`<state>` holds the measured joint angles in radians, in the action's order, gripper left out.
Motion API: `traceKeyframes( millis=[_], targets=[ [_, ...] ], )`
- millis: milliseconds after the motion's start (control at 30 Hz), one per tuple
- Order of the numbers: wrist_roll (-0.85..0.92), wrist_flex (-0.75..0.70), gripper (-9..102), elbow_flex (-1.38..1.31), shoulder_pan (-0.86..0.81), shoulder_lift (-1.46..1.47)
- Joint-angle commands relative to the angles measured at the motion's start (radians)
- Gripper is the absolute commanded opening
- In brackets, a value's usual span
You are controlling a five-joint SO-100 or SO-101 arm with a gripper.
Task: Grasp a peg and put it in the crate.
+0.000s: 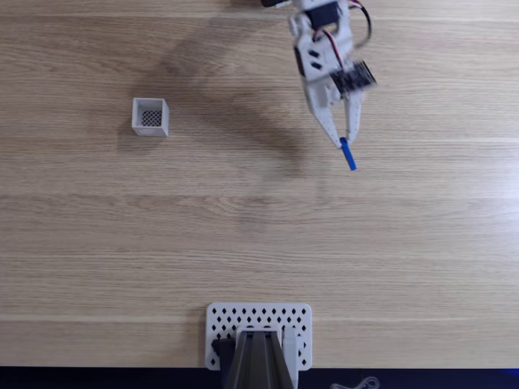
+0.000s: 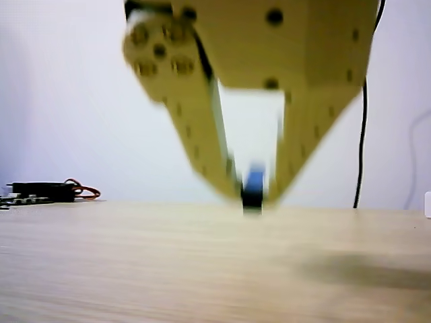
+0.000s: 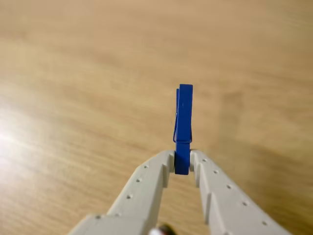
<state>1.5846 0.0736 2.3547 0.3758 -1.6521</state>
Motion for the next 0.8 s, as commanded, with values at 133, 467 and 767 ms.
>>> traceKeyframes(
  millis=[133,467,767],
  targets=[
    [-0.006,0.477,-1,0.253,-0.175,-0.299],
    [-0.008,0.646,-1,0.517,-0.515,-0.434],
    [-0.227,0.652,-1,0.551,-0.683,-0.38]
  ],
)
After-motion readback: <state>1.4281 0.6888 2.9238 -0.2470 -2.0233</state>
